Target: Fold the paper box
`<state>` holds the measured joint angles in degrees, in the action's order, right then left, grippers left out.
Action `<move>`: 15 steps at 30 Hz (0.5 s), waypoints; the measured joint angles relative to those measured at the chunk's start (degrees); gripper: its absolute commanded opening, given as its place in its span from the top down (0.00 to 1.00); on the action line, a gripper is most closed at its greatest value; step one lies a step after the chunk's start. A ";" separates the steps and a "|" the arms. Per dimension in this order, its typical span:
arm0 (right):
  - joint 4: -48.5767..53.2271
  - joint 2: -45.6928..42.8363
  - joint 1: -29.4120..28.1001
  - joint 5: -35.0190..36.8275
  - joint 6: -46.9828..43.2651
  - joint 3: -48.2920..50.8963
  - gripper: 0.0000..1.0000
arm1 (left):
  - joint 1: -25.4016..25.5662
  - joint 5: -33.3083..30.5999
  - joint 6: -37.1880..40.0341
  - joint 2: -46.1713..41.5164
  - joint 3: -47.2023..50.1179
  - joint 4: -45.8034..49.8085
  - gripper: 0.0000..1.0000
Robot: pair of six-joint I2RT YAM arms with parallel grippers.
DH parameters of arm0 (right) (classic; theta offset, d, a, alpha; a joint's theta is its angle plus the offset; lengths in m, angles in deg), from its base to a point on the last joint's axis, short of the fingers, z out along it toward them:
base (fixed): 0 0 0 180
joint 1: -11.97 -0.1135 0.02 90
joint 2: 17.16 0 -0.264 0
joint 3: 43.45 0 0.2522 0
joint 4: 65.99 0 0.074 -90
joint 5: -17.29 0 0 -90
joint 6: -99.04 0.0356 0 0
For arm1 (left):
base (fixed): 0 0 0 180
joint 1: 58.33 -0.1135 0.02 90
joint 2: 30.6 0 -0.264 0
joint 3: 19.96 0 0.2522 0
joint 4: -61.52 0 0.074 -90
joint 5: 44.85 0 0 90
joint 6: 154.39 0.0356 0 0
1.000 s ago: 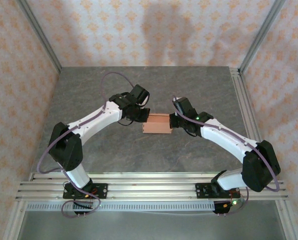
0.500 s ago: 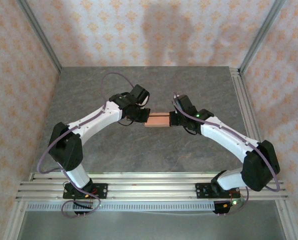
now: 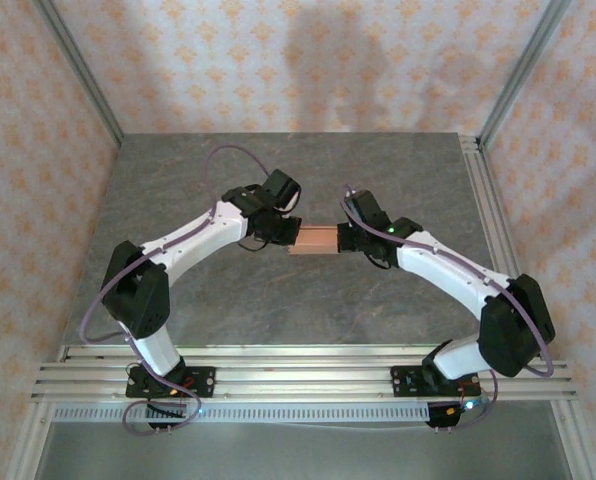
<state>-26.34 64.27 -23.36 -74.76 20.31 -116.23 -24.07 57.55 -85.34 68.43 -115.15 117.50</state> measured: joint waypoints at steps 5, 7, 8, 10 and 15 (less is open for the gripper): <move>-1.03 0.68 0.00 -0.02 -0.20 0.00 1.00 | -0.57 -0.46 0.24 0.74 -0.28 -0.04 1.00; -1.33 0.83 0.00 -0.02 -0.20 0.00 1.00 | -0.61 -0.63 0.48 0.87 -0.28 -0.04 1.00; -1.49 0.85 0.00 -0.02 -0.22 0.02 1.00 | -0.63 -0.68 0.63 0.92 -0.28 -0.07 1.00; -1.62 1.01 0.00 -0.02 -0.39 0.04 1.00 | -0.66 -0.74 0.90 1.14 -0.31 -0.09 1.00; -2.80 1.36 0.00 0.24 -0.85 0.79 1.00 | -0.68 -0.92 1.49 1.75 -0.39 -0.22 1.00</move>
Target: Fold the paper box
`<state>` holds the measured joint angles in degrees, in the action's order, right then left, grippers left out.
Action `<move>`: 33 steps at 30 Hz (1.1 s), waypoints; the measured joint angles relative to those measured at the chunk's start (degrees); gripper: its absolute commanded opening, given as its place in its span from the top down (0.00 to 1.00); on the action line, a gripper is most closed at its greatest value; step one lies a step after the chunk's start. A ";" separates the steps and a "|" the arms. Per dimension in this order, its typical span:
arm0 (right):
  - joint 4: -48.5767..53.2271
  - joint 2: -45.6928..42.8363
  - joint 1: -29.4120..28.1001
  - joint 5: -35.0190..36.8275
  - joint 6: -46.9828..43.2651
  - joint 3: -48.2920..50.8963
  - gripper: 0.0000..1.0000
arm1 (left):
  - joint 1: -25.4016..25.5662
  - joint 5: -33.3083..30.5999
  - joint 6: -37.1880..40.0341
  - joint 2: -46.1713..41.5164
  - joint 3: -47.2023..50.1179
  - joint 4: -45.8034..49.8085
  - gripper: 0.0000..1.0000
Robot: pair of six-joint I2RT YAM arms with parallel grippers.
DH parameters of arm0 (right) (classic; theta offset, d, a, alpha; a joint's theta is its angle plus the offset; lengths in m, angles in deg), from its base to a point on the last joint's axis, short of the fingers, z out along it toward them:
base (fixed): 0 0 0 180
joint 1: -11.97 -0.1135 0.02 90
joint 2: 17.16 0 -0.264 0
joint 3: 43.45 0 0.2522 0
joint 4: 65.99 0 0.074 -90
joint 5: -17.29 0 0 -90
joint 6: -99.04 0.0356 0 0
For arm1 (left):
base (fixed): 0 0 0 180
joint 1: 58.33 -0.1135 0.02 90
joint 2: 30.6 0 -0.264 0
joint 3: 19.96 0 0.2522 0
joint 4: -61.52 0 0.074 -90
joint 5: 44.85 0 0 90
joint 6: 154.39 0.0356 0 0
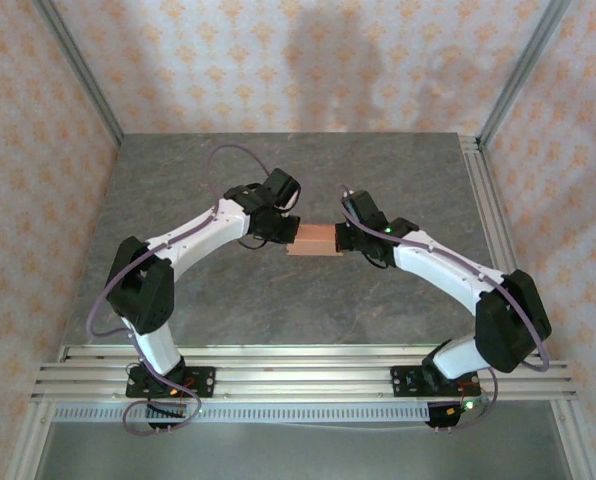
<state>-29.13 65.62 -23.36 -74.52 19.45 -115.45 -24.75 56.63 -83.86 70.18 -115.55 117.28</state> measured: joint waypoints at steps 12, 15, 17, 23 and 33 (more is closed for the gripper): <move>-4.96 0.20 -0.52 0.11 -0.85 3.28 1.00 | 0.07 0.57 -0.48 -0.09 0.02 -1.42 0.41; -5.22 0.33 -0.52 0.11 -1.07 3.28 1.00 | 0.07 0.72 -0.39 -1.66 0.35 -1.86 0.24; -5.27 0.35 -0.52 0.11 -1.09 3.28 1.00 | 0.04 0.66 -0.61 -3.58 0.85 -2.43 0.11; -5.60 0.48 -0.52 0.09 -1.11 3.28 1.00 | -0.20 -3.04 -2.23 -7.96 2.80 -4.72 0.11; -6.03 0.63 -0.52 -0.07 -1.05 3.28 1.00 | -1.81 -4.46 -5.68 -3.06 3.89 -7.04 0.56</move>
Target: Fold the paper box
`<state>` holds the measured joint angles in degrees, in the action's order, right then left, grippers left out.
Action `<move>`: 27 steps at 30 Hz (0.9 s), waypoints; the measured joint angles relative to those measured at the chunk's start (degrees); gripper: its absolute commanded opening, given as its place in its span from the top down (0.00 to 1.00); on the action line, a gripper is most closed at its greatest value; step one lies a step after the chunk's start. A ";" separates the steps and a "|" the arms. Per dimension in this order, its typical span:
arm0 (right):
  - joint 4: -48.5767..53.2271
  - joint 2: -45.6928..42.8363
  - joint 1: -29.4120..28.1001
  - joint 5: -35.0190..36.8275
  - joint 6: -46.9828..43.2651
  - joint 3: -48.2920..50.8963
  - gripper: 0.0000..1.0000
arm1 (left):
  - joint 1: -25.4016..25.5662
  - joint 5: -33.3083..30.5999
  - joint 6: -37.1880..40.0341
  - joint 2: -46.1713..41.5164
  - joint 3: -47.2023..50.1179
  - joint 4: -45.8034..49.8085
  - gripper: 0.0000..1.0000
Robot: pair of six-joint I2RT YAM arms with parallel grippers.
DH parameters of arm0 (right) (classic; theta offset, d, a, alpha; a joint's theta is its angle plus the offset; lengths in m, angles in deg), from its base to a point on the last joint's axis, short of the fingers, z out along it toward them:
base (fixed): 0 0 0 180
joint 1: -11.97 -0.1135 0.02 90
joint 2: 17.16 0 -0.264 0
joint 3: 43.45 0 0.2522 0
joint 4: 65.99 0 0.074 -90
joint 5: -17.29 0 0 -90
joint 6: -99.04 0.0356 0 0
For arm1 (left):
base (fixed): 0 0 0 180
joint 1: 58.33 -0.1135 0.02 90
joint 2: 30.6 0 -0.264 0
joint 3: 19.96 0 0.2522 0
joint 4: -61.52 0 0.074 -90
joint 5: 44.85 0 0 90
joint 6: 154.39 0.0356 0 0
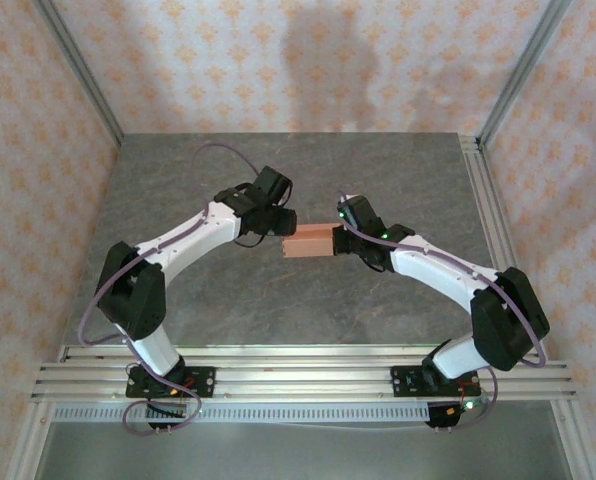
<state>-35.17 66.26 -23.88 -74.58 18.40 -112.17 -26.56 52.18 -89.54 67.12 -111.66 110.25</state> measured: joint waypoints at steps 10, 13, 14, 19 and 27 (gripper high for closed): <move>0.02 0.35 0.00 -0.02 0.00 -0.28 0.94 | 0.00 0.02 -0.55 0.94 0.70 -1.27 0.58; 0.02 0.37 0.00 -0.22 0.35 -0.42 0.82 | 0.00 0.02 -0.57 1.38 0.76 -1.73 0.58; 0.07 0.37 0.00 -0.28 0.35 -0.44 0.75 | 0.00 0.02 -0.59 1.51 0.76 -1.88 0.58; 0.04 -0.11 0.02 -1.73 1.14 -0.46 0.56 | 0.00 0.00 -0.81 1.68 0.76 -2.14 0.59; -2.73 -2.71 2.71 -5.29 5.46 -0.46 0.32 | 0.00 0.02 -0.81 1.88 0.81 -2.49 0.61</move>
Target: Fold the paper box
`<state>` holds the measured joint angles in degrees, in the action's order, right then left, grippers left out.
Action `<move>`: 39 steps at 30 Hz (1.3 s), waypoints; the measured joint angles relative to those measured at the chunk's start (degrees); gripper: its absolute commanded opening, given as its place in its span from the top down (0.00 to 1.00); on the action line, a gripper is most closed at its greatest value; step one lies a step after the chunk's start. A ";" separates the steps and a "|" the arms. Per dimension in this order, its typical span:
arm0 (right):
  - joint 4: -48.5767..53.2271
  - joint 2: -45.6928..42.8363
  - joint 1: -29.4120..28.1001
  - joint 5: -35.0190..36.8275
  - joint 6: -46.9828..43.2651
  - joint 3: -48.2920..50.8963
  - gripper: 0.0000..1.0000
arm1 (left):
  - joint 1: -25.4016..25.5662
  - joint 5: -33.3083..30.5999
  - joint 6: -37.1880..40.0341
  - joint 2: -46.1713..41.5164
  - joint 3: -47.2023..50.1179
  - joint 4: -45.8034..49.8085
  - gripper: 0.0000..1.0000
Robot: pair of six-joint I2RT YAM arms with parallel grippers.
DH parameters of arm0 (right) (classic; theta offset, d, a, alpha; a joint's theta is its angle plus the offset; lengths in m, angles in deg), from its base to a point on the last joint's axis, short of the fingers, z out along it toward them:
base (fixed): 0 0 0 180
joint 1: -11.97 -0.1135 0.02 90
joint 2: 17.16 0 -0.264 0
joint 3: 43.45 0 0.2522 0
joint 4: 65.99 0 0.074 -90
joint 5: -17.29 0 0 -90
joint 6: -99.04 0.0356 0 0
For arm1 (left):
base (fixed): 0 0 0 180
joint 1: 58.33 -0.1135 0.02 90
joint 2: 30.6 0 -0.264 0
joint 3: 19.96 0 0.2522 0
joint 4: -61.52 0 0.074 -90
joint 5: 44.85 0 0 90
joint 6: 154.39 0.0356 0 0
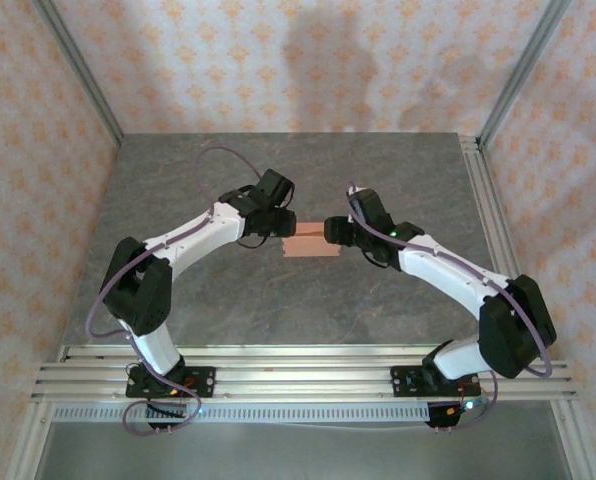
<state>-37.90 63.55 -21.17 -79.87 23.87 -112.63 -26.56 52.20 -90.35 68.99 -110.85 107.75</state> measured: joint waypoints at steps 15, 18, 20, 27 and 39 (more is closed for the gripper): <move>-0.37 7.78 3.74 -5.64 7.98 -2.60 0.61 | 0.00 0.13 -0.17 0.07 1.25 -2.01 0.64; -2.25 7.69 3.74 -6.82 8.79 -1.57 0.74 | 0.00 0.66 -0.22 0.20 1.70 -2.82 0.65; -2.75 7.39 4.04 -6.84 9.09 -1.14 0.82 | -0.31 1.60 -0.66 0.20 2.25 -3.85 0.65; -3.74 7.26 5.09 -6.86 9.40 -0.96 0.93 | -1.88 5.77 -2.38 -0.63 5.01 -8.81 0.79; -5.75 7.08 5.25 -6.84 9.20 0.07 1.00 | -3.02 7.93 -4.07 -2.73 9.62 -14.16 0.85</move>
<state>-43.65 70.63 -15.93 -86.71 33.07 -112.56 -29.58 60.13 -94.42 66.26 -101.23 93.59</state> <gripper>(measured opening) 0.046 0.148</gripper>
